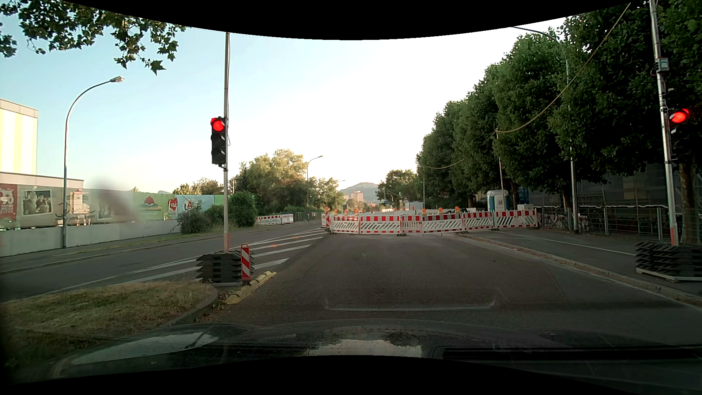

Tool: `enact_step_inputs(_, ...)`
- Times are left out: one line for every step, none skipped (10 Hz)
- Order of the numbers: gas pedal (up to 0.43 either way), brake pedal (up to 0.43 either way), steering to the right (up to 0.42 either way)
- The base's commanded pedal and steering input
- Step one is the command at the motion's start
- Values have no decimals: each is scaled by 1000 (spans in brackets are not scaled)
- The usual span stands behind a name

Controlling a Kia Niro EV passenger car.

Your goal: Follow the waypoints while adhering to traffic rules and regulations

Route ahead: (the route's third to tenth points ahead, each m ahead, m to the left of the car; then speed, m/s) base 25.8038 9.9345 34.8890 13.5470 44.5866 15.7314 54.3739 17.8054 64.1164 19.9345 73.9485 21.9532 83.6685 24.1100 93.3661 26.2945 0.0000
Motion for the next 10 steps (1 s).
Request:
enact_step_inputs(0, 232, -3)
enact_step_inputs(0, 232, -2)
enact_step_inputs(0, 232, -3)
enact_step_inputs(0, 232, -3)
enact_step_inputs(0, 238, -2)
enact_step_inputs(0, 232, -3)
enact_step_inputs(0, 232, -3)
enact_step_inputs(0, 232, -3)
enact_step_inputs(0, 232, -3)
enact_step_inputs(0, 232, -3)
